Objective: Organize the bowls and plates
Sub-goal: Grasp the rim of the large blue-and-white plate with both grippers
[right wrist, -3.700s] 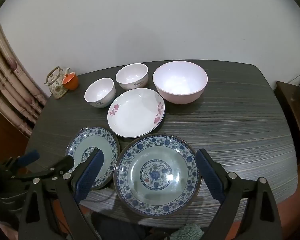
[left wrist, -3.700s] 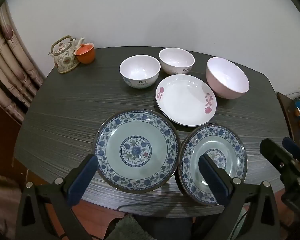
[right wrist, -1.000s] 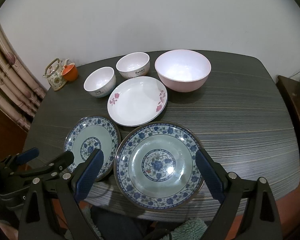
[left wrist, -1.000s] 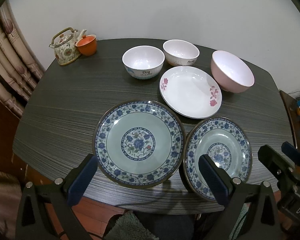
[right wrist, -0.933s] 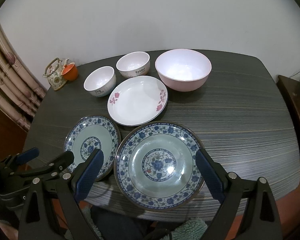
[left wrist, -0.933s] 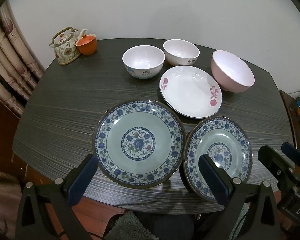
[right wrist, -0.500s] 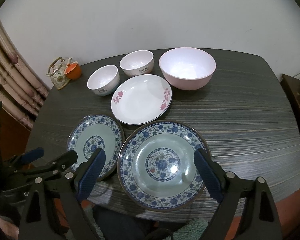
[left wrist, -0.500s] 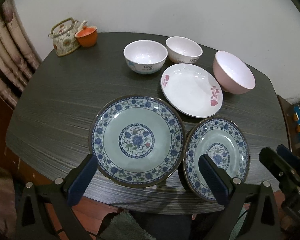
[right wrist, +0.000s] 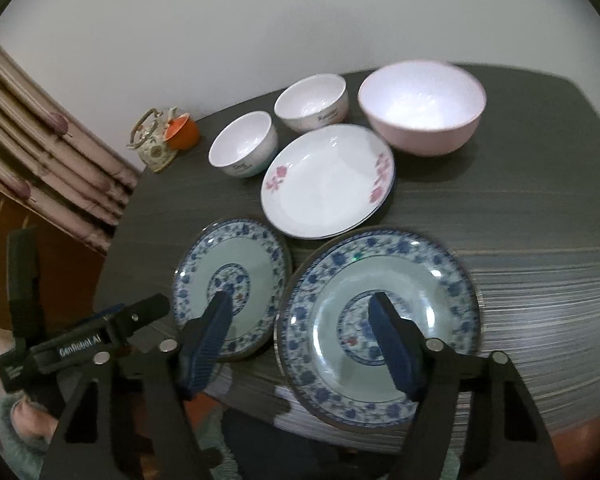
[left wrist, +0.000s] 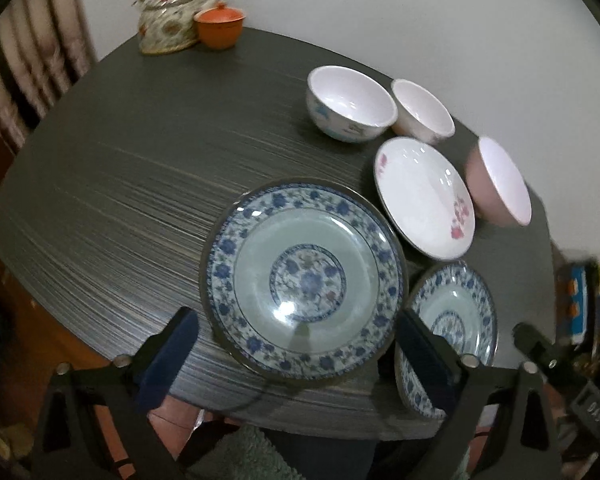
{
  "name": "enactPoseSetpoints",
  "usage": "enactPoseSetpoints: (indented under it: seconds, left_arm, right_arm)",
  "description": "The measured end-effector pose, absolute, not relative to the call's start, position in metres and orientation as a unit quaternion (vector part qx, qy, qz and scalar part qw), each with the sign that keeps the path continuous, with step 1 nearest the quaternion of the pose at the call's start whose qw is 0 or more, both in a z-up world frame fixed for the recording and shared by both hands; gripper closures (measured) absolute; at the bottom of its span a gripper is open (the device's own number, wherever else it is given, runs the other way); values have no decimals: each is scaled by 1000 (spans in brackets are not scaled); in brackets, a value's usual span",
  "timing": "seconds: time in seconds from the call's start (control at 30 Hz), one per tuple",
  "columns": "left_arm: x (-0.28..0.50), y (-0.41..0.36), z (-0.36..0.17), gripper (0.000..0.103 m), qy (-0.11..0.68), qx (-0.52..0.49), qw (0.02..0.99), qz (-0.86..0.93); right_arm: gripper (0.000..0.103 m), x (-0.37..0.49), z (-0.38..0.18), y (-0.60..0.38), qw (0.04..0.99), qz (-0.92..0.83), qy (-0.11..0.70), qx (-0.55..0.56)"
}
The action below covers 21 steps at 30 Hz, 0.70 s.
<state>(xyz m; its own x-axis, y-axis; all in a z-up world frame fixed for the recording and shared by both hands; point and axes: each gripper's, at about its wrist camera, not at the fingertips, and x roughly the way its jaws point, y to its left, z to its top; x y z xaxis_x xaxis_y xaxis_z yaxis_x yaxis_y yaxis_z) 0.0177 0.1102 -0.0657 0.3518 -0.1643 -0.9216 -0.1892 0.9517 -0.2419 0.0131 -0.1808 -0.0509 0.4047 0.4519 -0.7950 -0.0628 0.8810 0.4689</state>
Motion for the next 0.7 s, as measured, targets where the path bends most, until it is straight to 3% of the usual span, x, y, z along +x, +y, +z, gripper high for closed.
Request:
enactPoseSetpoints:
  seconds: [0.17,0.33,0.43,0.5,0.6,0.7]
  left_arm:
    - [22,141,-82,21,573,-215,791,11]
    - [25,170,-99,24,575,-273,771,13]
    - [25,184,-106,36,569,-298,766,14]
    - [24,192,-110,37,566,-311,763,17]
    - [24,200,-116,39,565,-322,760,17]
    - [25,205,-123,48,566,-335,753,7]
  right_arm:
    - [41,30,-69,-173,786,208,539,221]
    - [44,49,-81,-159,770,230,551,225]
    - [51,62,-92,-149,756,232,568,227]
    - [59,71,-101,-142,747,235,580,225]
    - [63,83,-110,-132,739,235,593,214]
    - [66,93,-119,-123,736,232,603,200]
